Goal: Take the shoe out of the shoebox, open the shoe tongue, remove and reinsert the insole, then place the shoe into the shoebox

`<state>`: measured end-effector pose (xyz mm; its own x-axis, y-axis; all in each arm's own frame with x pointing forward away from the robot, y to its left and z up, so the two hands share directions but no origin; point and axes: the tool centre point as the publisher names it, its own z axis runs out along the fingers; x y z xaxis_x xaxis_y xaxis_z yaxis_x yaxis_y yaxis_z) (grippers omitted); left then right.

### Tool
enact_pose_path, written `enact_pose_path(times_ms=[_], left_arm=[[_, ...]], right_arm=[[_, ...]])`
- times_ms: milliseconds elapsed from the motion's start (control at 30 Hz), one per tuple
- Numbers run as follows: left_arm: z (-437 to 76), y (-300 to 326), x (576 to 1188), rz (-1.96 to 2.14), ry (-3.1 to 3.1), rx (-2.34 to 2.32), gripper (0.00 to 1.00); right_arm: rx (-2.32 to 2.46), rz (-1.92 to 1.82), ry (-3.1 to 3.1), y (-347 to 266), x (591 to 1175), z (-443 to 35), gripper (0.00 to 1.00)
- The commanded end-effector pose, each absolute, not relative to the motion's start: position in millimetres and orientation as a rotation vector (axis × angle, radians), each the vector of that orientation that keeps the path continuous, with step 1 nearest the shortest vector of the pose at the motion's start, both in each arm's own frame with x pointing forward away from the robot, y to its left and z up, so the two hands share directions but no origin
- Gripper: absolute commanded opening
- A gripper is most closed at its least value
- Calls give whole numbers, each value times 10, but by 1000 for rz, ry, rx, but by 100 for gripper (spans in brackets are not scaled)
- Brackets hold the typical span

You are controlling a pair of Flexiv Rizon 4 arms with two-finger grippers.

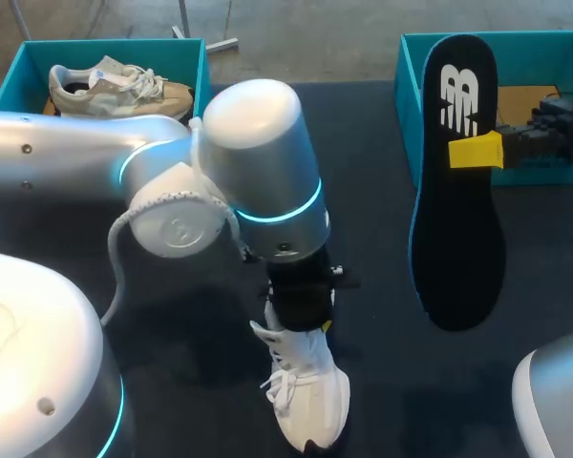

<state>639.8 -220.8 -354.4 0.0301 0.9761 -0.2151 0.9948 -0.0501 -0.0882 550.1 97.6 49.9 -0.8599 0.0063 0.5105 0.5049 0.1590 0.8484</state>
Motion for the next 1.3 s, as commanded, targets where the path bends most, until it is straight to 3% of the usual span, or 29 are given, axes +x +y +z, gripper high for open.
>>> enact_pose_path(times_ms=[33, 400, 500, 1000, 1067, 1133, 1167, 1300], left_arm=[[-3568, -2300, 6407, -324, 2112, 2200, 0], [-3695, -2361, 6430, -388, 2092, 2206, 0], [-3709, -2372, 6436, -386, 2089, 2204, 14], [-3614, -2412, 6503, -419, 2026, 2157, 49], [-3556, -2409, 6531, -419, 2014, 2134, 61], [-3469, -2398, 6570, -425, 1997, 2101, 82], [-3415, -2392, 6593, -428, 1985, 2081, 100], [-3164, -2348, 6672, -482, 1924, 1987, 100]], right_arm=[[-481, -1736, -2057, 1001, 5551, 514, 0], [-481, -1736, -2057, 1001, 5551, 514, 0], [-481, -1736, -2057, 1001, 5551, 514, 0], [-481, -1736, -2057, 1001, 5551, 514, 0], [-481, -1736, -2057, 1001, 5551, 514, 0], [-481, -1736, -2057, 1001, 5551, 514, 0], [-481, -1736, -2057, 1001, 5551, 514, 0], [-481, -1736, -2057, 1001, 5551, 514, 0]])
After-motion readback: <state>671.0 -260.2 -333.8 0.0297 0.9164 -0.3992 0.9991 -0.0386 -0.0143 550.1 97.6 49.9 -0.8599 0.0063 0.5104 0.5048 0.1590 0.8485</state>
